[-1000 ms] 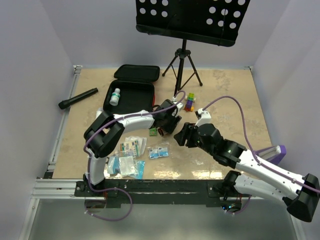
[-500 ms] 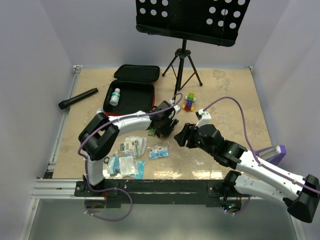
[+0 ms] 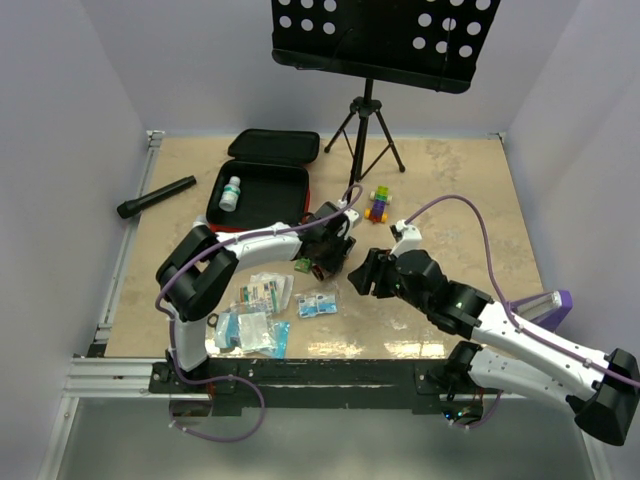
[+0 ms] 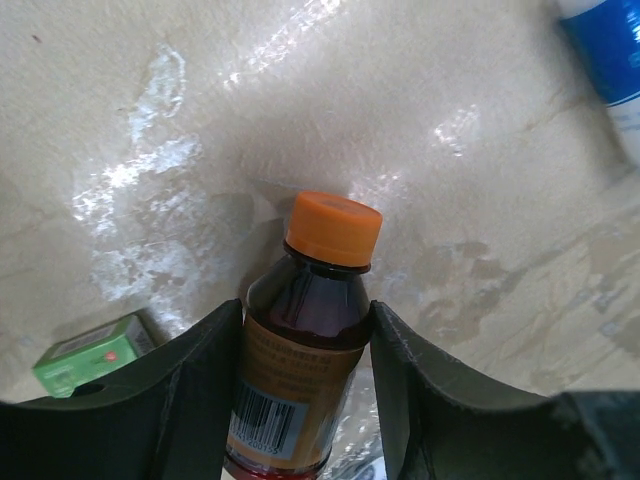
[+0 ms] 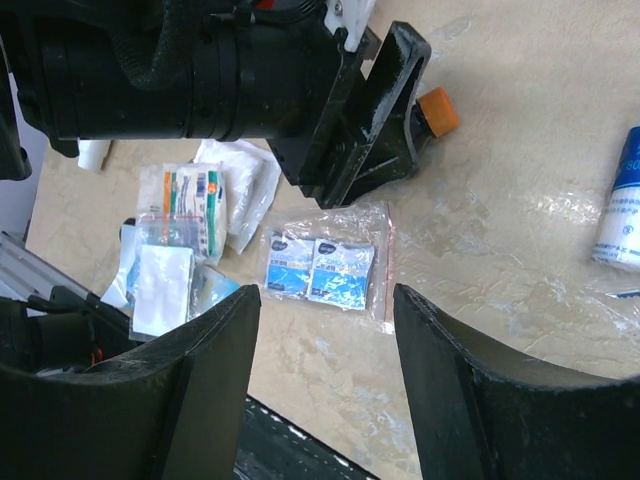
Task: Organize the medicine kit
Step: Pick up the pill bottle at the center of the board.
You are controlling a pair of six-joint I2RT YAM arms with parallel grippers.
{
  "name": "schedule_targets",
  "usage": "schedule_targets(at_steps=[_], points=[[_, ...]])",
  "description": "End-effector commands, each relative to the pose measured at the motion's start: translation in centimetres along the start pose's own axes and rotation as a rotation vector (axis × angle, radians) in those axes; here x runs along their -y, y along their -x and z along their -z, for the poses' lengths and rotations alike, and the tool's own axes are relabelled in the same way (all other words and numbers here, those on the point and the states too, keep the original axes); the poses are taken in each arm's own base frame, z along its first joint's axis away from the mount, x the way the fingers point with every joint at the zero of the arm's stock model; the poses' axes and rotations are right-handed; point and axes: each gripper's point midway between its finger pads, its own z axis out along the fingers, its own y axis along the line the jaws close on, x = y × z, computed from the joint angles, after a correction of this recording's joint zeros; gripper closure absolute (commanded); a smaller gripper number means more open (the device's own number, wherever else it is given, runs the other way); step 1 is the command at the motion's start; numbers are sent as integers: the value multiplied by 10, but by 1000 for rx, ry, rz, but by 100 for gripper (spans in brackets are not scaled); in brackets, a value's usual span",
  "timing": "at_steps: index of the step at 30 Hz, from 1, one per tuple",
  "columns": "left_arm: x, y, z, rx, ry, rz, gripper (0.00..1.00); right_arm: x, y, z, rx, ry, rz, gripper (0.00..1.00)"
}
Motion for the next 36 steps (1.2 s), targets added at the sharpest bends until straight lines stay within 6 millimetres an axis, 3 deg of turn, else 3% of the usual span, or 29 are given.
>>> schedule_targets(at_steps=[1, 7, 11, 17, 29, 31, 36], points=[[25, 24, 7, 75, -103, 163, 50, -8, 5, 2, 25, 40, -23, 39], [25, 33, 3, 115, -89, 333, 57, -9, 7, 6, 31, 51, -35, 39], [15, 41, 12, 154, -41, 366, 41, -10, 7, 8, 36, 59, -42, 39], [11, 36, 15, 117, -20, 282, 30, -11, 7, 8, 36, 63, -39, 39], [-4, 9, 23, 20, 25, 81, 28, -11, 5, 5, 25, 60, -31, 39], [-2, 4, 22, 0, 7, 56, 31, -11, 4, 4, 24, 59, -30, 39], [-4, -1, 19, 4, 19, 84, 59, -11, 4, 3, 20, 60, -30, 39]])
